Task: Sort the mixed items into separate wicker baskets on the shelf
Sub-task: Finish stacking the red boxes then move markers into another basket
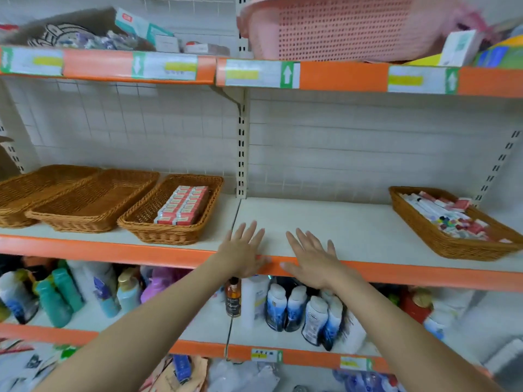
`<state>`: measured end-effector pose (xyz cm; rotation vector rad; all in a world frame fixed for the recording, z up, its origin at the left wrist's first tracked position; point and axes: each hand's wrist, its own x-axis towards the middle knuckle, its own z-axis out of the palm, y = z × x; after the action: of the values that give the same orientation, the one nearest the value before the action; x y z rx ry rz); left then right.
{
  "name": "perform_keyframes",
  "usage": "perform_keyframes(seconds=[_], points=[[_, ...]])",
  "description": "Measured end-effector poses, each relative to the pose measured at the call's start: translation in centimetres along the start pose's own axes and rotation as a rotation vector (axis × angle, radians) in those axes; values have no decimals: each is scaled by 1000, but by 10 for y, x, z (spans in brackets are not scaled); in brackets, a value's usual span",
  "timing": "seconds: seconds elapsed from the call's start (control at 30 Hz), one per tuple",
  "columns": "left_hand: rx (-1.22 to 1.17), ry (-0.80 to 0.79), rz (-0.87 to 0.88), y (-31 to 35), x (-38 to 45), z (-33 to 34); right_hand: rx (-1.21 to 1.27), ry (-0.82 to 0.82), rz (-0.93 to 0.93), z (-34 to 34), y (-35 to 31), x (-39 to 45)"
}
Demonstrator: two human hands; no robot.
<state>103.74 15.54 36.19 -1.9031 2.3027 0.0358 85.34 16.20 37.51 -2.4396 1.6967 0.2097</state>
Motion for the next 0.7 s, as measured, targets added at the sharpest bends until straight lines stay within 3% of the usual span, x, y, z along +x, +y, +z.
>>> perform_keyframes(seconds=[0.7], points=[[-8,38,339,175,151,-62,32,98,331,-19,202,-2]])
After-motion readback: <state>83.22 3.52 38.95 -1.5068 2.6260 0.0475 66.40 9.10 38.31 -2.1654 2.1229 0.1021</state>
